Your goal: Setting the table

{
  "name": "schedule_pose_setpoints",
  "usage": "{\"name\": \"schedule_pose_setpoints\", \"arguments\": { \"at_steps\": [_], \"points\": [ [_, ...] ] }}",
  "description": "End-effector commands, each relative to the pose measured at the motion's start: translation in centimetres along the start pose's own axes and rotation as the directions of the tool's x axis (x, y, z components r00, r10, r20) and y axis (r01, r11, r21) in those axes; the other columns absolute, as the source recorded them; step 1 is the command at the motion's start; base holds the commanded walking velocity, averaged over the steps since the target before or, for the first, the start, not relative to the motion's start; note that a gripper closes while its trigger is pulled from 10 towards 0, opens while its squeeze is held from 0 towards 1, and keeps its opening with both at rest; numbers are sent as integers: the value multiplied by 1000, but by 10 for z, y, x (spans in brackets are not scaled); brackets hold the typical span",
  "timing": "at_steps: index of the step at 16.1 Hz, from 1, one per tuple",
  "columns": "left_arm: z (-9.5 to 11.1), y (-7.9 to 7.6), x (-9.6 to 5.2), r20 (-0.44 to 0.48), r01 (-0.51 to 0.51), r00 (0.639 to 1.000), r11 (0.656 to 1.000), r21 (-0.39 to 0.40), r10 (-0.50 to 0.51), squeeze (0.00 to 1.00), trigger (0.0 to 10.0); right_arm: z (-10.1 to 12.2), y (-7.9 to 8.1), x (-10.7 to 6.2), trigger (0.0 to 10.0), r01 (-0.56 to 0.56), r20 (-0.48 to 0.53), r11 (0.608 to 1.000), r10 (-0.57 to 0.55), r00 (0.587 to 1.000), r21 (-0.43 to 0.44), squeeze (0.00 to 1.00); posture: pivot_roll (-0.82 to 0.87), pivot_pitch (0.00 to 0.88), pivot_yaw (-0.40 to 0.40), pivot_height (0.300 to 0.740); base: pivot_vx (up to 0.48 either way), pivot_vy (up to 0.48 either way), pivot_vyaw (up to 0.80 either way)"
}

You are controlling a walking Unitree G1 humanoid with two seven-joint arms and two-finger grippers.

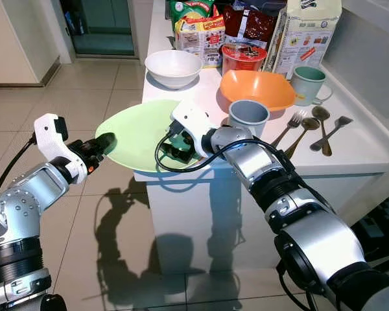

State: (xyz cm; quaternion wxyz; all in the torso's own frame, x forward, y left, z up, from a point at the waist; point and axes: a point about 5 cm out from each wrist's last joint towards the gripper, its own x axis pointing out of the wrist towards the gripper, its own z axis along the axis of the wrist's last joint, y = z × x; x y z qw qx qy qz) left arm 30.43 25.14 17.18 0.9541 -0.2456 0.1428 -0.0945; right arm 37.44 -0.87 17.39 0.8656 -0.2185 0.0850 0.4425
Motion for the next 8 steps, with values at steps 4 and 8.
{"name": "schedule_pose_setpoints", "arguments": {
  "at_steps": [4,8],
  "points": [
    [-3,-4,3,-10,16,1000,1000,-8,-16,0,0,-13,5,1,10000,-25,-58,1000,26,998,13,0,61,0,-53,740,0,0,0],
    [-9,-7,5,-31,24,999,1000,-16,-25,0,0,-12,5,1,10000,-30,-56,1000,30,998,11,0,62,0,-54,740,0,0,0]
  ]
}}
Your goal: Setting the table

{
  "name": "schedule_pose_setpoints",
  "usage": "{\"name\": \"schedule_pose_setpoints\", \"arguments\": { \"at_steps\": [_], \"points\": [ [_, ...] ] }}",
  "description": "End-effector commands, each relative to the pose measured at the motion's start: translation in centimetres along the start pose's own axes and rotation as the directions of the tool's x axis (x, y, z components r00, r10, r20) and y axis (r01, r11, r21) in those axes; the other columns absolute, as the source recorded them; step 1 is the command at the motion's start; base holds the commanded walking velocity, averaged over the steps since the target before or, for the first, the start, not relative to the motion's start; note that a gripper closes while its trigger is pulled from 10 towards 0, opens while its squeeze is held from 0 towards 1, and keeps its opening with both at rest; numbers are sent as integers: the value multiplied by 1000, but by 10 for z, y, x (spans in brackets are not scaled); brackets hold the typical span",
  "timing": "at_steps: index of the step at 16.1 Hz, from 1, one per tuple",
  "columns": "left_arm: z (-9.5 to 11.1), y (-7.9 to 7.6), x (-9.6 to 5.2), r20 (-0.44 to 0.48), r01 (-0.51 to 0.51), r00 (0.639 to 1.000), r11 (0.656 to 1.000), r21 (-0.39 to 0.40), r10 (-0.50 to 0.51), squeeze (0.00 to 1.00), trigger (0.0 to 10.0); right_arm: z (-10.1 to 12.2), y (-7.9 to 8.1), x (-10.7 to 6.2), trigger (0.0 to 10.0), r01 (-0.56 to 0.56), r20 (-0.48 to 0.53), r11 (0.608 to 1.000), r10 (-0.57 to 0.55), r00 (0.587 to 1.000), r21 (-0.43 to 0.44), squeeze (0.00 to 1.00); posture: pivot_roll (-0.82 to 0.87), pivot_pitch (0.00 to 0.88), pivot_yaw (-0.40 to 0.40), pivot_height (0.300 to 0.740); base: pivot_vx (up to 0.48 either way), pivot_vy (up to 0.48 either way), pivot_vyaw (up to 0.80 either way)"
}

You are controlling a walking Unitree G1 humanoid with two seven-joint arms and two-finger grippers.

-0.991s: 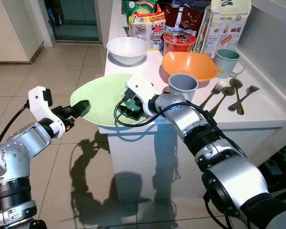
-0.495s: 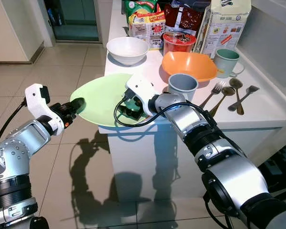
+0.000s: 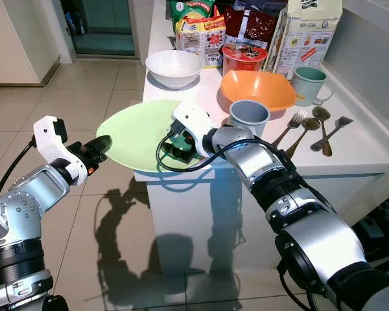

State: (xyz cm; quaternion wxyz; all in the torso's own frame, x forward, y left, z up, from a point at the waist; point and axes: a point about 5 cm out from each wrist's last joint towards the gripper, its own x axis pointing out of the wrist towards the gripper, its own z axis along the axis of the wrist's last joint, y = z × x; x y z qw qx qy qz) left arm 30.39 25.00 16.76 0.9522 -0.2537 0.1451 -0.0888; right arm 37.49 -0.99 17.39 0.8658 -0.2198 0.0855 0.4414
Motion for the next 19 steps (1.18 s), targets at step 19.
{"name": "schedule_pose_setpoints", "arguments": {
  "at_steps": [19],
  "points": [
    [19,-12,1,109,35,994,996,-81,-26,0,0,76,-49,-70,10000,65,456,956,-195,868,286,0,59,0,-50,740,0,0,0]
  ]
}}
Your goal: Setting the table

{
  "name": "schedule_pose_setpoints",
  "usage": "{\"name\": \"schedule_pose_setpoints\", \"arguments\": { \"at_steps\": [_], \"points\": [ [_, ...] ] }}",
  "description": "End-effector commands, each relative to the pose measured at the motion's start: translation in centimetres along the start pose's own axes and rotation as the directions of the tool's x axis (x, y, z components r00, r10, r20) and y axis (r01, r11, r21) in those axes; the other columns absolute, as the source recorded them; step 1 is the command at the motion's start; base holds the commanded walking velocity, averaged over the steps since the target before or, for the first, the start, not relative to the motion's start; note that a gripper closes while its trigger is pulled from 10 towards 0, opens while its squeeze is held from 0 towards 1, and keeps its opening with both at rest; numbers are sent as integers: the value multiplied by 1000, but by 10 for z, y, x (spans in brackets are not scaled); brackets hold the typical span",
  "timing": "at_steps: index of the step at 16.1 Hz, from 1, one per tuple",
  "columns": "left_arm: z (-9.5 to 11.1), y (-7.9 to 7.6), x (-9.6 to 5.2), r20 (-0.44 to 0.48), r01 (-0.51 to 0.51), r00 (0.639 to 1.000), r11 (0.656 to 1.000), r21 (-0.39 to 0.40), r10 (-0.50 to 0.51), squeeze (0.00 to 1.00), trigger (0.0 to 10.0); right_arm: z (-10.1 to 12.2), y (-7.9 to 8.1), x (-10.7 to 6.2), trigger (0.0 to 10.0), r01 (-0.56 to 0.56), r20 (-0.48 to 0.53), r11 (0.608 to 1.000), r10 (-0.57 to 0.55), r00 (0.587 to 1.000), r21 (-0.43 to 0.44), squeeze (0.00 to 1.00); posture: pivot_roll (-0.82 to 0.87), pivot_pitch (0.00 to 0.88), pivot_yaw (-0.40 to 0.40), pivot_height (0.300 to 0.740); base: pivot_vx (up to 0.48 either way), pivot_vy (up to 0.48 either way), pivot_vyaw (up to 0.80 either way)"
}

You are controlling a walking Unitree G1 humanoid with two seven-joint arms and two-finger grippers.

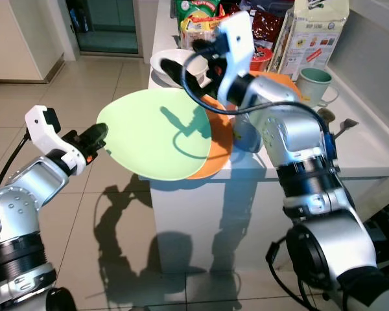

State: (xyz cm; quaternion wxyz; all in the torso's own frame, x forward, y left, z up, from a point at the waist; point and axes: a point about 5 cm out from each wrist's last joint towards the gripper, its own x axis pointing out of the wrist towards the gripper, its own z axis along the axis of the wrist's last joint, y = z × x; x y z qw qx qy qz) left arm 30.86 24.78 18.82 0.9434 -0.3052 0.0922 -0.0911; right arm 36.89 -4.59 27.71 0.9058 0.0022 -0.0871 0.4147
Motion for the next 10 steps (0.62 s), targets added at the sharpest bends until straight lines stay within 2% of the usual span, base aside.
{"name": "schedule_pose_setpoints", "arguments": {
  "at_steps": [1,4,8,10],
  "points": [
    [3,-1,2,13,-17,1000,1000,5,17,0,0,1,-3,-5,10000,18,2,1000,-18,1000,8,0,60,0,-48,740,0,0,0],
    [9,0,6,61,-46,997,999,-10,46,0,0,-3,1,-7,10000,26,-9,999,-26,1000,20,0,60,0,-46,740,0,0,0],
    [24,-12,10,155,21,988,998,-59,-12,0,0,3,0,-7,10000,52,16,998,-52,998,32,0,57,0,-42,740,0,0,0],
    [36,-23,11,268,76,962,994,-84,-51,0,0,15,-3,-8,10000,86,79,995,-89,993,50,0,57,0,-42,740,0,0,0]
  ]
}}
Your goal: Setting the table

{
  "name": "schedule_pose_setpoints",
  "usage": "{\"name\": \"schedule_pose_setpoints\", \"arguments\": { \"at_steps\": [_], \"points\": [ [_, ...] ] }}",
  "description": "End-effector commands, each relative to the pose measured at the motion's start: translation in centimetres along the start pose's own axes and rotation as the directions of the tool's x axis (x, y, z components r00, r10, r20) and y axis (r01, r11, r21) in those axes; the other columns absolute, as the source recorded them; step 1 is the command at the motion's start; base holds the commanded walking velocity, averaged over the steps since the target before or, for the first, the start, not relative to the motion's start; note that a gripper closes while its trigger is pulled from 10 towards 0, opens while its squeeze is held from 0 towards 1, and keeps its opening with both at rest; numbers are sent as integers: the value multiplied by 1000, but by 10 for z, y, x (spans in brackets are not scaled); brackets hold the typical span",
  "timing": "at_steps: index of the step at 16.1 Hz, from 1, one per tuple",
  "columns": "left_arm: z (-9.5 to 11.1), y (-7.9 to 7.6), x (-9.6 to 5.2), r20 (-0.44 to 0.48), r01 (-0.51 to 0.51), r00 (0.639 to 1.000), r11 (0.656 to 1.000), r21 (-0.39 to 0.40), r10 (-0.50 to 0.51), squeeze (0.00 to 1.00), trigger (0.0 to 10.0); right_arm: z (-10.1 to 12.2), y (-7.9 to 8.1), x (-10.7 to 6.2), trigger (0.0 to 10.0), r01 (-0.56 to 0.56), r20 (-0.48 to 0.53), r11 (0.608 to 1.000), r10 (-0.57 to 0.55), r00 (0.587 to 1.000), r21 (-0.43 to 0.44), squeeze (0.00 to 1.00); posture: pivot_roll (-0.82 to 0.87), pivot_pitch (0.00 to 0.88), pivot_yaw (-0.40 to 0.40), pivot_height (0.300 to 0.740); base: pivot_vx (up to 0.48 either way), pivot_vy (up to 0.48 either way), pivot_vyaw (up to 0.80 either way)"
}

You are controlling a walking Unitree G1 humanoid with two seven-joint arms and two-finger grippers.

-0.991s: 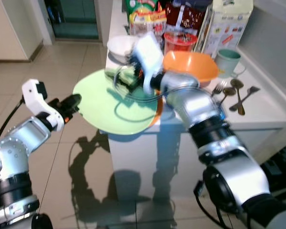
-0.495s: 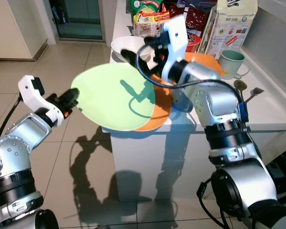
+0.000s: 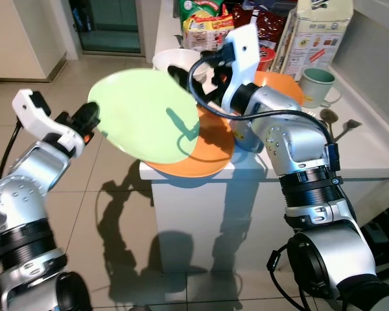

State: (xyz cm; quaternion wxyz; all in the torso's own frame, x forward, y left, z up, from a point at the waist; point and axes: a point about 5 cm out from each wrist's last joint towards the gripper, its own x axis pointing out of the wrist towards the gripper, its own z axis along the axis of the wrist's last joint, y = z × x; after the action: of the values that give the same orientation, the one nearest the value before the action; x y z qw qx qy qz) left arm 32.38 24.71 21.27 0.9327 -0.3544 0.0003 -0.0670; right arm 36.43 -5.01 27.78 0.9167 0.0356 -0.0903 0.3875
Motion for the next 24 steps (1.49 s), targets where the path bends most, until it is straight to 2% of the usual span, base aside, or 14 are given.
{"name": "schedule_pose_setpoints", "arguments": {
  "at_steps": [1,4,9,11,12,13,14,15,18,21,22,23,24],
  "points": [
    [15,-16,2,100,62,993,998,-8,-61,0,0,19,-5,-1,10000,38,74,999,-39,996,5,0,61,0,-39,740,0,0,0],
    [25,-45,-1,173,168,971,986,0,-165,0,0,40,-10,-10,10000,108,186,992,-118,975,62,0,73,0,-38,740,0,0,0],
    [39,-60,-6,243,202,949,979,16,-200,0,0,44,-16,-28,10000,198,232,972,-223,947,124,0,77,0,-37,740,0,0,0],
    [40,-75,-9,248,249,936,968,39,-251,0,0,41,-24,-48,10000,257,236,940,-308,922,223,0,85,0,-43,740,0,0,0],
    [41,-77,-9,248,260,933,965,40,-261,0,0,41,-25,-50,10000,259,233,936,-314,921,239,0,85,0,-43,740,0,0,0],
    [42,-83,-12,245,296,924,955,34,-295,0,0,37,-30,-59,10000,265,212,916,-335,918,301,918,76,0,-36,740,0,0,0],
    [39,-89,-15,232,341,912,939,28,-338,0,0,29,-35,-68,10000,253,187,892,-340,922,375,1000,74,0,-35,740,0,0,0],
    [33,-91,-17,213,369,906,929,31,-367,0,0,19,-40,-77,10000,239,156,844,-351,924,480,1000,74,0,-35,740,0,0,0],
    [30,-93,-17,208,402,897,915,-14,-391,0,0,13,-42,-86,10000,178,130,768,-321,938,615,1000,62,0,-37,740,0,0,0],
    [25,-98,-17,196,452,879,890,-56,-434,0,0,11,-39,-87,10000,121,92,724,-247,965,679,1000,52,0,-41,740,0,0,0],
    [23,-102,-17,197,474,870,877,-82,-452,0,0,9,-37,-85,10000,110,67,694,-223,973,711,271,55,0,-45,740,0,0,0],
    [21,-105,-17,195,487,864,868,-90,-465,0,0,7,-36,-83,10000,111,52,686,-212,976,719,0,55,0,-48,740,0,0,0],
    [18,-108,-19,185,510,854,854,-101,-487,0,0,7,-33,-79,10000,102,36,671,-189,981,735,0,57,0,-55,740,0,0,0]
  ]
}}
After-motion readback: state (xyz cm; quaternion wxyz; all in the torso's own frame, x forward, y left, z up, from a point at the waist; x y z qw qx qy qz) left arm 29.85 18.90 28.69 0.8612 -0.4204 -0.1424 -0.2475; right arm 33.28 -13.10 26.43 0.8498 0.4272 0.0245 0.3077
